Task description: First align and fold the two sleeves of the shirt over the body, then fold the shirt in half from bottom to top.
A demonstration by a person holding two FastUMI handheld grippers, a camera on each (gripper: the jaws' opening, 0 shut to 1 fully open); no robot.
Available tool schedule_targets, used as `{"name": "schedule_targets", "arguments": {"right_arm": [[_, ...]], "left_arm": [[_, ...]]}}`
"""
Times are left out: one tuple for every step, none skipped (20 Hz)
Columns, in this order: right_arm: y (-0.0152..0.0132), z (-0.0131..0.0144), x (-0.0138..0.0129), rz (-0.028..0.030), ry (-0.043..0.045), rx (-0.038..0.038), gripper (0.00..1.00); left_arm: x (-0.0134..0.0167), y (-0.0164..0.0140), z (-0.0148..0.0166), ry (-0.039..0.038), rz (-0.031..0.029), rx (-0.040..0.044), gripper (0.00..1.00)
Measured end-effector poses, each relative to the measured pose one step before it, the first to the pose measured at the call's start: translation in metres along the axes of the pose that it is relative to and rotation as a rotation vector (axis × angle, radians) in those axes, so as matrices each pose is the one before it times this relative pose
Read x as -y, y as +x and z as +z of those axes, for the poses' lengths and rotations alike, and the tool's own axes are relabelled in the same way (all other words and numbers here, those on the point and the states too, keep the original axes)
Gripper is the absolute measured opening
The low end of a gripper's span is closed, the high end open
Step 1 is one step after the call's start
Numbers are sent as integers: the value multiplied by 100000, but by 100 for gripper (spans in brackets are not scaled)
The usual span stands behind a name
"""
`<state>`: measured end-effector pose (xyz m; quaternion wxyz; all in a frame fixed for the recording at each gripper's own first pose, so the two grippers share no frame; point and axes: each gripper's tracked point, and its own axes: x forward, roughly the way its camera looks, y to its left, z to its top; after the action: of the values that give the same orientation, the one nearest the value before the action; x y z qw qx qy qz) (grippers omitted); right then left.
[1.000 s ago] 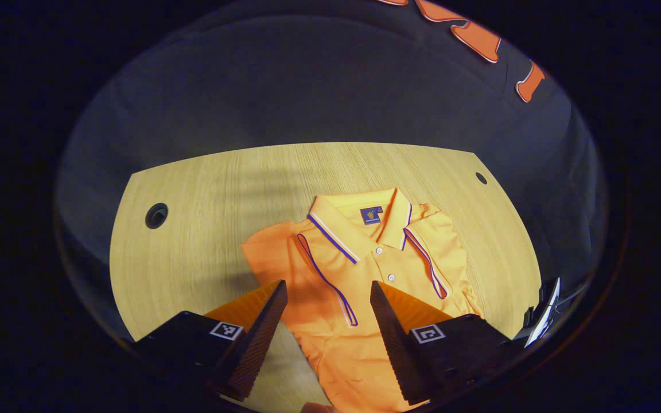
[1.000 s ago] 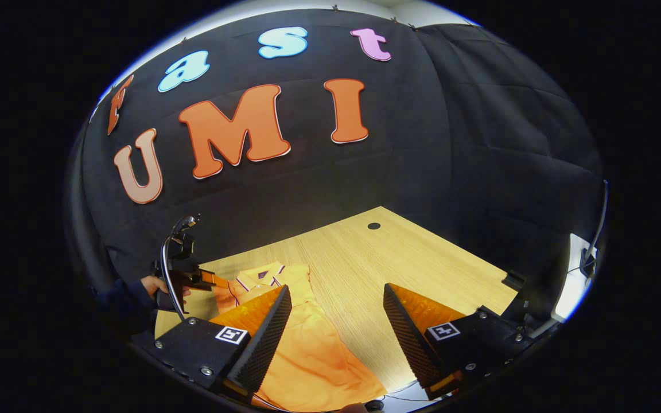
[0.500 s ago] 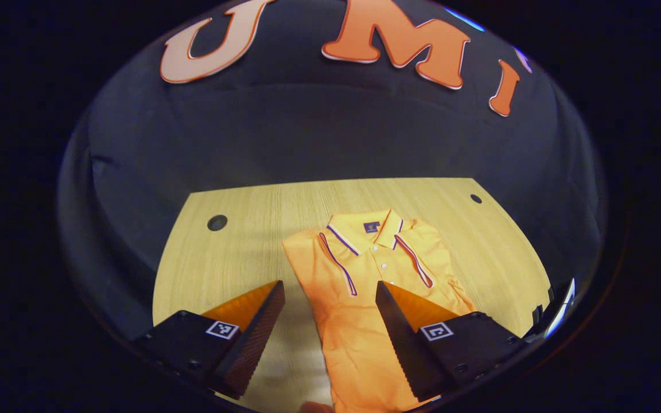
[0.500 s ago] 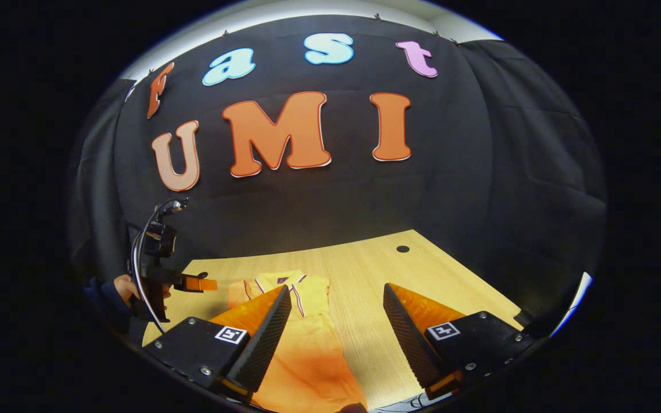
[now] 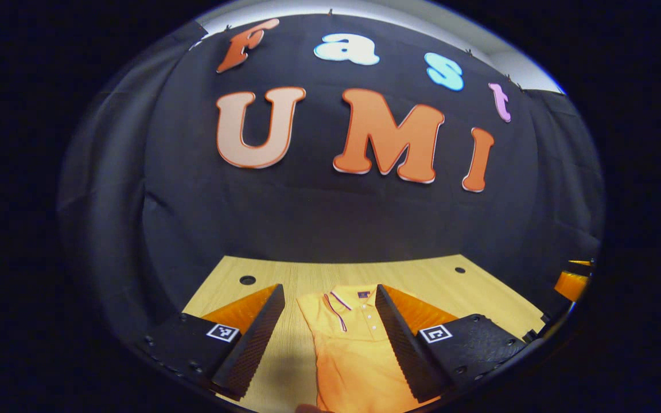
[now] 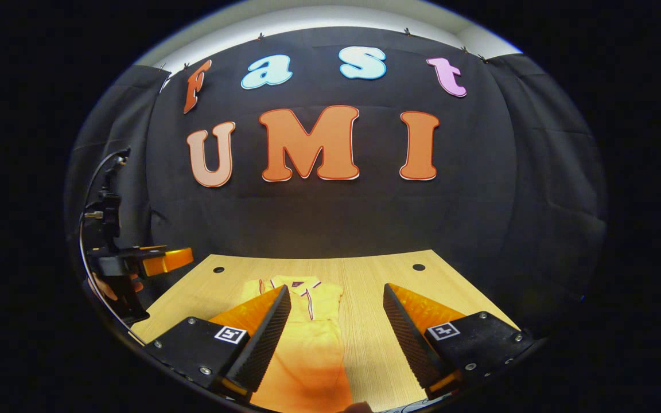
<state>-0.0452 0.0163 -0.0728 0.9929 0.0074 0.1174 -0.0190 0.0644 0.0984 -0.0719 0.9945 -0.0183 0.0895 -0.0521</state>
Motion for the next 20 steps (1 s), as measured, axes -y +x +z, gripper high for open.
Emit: {"name": "schedule_targets", "arguments": {"right_arm": [[-270,133,230,582,375,1250,99],[-314,129,364,401,217,1715,99],[-264,227,249,611,-133,1768,99],[-482,-148,-48,1235,-126,373,99],[-283,-421,197,697,78,231,99],[-378,-349,97,1020,481,-51,99],[-174,-405,-61,1153,416,100,98],[-55,-1177,182,552,323,-2843,98],[-46,-1085,211,62,261,-2909,98],[-479,-1172,-136,592,23,-2652,98],[-40,-1235,-14,579,-59,-2932,98],[650,-1515,86,883,33,-3768,98],[268,-1751,10,485,922,-4808,98],[433,-2070,150,280,2149,-6224,98],[254,-1744,-140,1222,2528,-6548,98],[356,-1486,-121,609,1423,-3775,98],[364,-1096,69,76,40,-2546,99],[186,-868,-11,-391,-1144,-2666,99],[294,-977,97,-400,-1896,-2707,99],[318,-1131,125,-494,-1613,-3230,99]], "left_arm": [[-77,-639,15,949,1170,3395,98],[371,-448,-72,1563,702,2292,97],[472,-528,-658,1771,725,-1309,98],[624,-854,-1330,1266,454,-5249,98],[599,-1326,-1286,1171,-975,-3000,98],[523,-1573,-924,505,-1217,1781,98],[540,-761,-573,-403,-893,1753,98],[640,-472,-939,-202,-1153,-2304,96],[7,-45,-1002,15,381,-4089,97],[-193,-374,-1856,-452,532,-3945,97],[-565,-17,-1373,-1262,1412,-3921,97],[-519,-30,-1692,-1387,1433,-4415,97],[-600,131,-1177,-1378,1612,-3603,97],[-526,431,-1368,-1468,1148,-3996,98],[-270,243,-1124,-1149,153,-4007,98],[-1,581,-853,-300,-335,-3377,98],[-20,558,-755,493,-152,-3284,98],[-161,432,-1059,1311,297,-3611,98],[186,357,-878,923,-328,-3027,98],[166,495,-1021,713,-782,-3373,98]]}}
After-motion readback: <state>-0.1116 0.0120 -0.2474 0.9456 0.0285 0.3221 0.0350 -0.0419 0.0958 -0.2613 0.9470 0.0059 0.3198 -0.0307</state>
